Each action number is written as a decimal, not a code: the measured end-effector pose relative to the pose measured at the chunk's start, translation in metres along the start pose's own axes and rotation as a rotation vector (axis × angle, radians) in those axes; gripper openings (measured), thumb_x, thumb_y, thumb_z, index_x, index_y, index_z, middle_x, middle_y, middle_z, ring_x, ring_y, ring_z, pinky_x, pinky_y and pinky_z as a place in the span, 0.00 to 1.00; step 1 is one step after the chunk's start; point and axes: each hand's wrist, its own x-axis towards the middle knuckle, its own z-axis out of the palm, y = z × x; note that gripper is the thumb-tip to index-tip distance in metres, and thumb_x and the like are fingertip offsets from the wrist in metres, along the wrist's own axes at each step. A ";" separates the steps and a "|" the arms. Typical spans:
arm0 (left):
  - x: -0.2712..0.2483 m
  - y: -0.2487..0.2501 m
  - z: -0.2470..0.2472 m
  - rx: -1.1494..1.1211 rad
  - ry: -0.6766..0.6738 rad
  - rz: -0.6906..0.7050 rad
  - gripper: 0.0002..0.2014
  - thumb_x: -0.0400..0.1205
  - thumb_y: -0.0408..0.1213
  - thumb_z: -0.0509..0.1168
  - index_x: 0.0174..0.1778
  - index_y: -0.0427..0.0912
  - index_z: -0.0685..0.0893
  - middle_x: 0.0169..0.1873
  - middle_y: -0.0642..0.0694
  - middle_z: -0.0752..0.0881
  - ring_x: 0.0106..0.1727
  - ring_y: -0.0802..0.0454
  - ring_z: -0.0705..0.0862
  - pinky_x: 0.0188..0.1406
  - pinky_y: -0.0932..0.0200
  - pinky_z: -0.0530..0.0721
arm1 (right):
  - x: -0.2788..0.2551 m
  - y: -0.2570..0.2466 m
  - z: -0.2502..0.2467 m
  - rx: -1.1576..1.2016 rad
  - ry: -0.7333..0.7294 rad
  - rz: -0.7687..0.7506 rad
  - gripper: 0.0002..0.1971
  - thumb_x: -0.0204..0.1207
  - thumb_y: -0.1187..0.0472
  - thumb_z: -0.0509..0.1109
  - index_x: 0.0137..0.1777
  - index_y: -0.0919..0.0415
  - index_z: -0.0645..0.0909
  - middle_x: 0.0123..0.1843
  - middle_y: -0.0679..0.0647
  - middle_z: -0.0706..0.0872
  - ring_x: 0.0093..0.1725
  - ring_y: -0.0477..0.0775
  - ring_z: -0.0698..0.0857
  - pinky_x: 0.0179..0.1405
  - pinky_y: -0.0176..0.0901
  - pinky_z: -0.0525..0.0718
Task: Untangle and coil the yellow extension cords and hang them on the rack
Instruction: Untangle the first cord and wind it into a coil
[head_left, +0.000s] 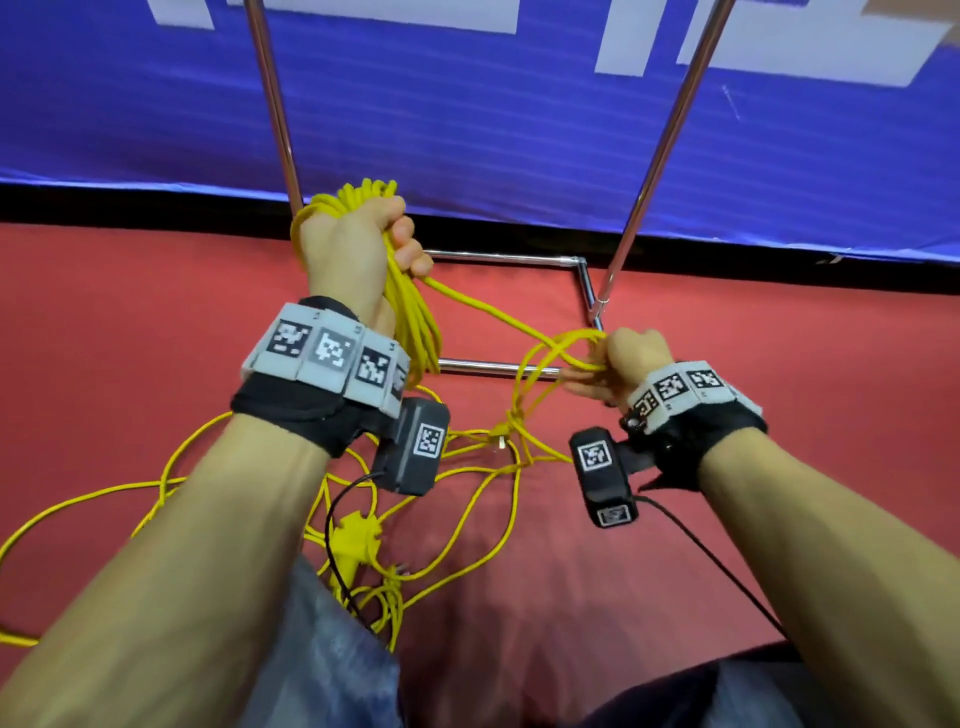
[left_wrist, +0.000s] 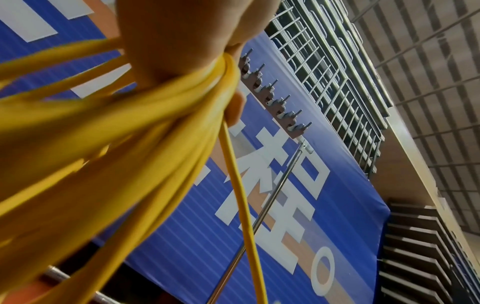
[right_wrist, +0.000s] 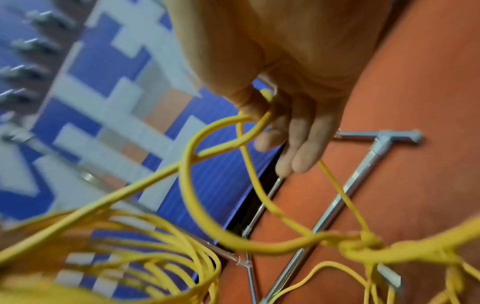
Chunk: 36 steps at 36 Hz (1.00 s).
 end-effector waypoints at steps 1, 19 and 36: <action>0.000 0.002 0.000 0.000 -0.010 -0.005 0.14 0.81 0.22 0.58 0.29 0.37 0.71 0.19 0.44 0.69 0.16 0.52 0.64 0.19 0.63 0.66 | -0.001 0.000 -0.004 0.042 0.000 0.010 0.18 0.81 0.76 0.54 0.69 0.70 0.70 0.35 0.59 0.80 0.20 0.49 0.85 0.22 0.43 0.86; 0.003 -0.029 -0.002 0.632 -0.211 -0.018 0.17 0.67 0.31 0.79 0.26 0.39 0.75 0.20 0.41 0.73 0.14 0.50 0.66 0.19 0.62 0.68 | -0.036 -0.044 -0.003 0.203 -0.474 -0.349 0.12 0.67 0.76 0.59 0.46 0.72 0.81 0.31 0.62 0.88 0.38 0.58 0.89 0.53 0.46 0.76; 0.000 -0.043 0.008 0.940 -0.047 0.021 0.12 0.68 0.33 0.78 0.25 0.29 0.86 0.11 0.44 0.77 0.11 0.55 0.70 0.15 0.66 0.67 | -0.023 -0.042 -0.020 -0.841 -0.012 -0.724 0.25 0.74 0.78 0.60 0.70 0.62 0.74 0.56 0.58 0.88 0.58 0.55 0.86 0.63 0.49 0.82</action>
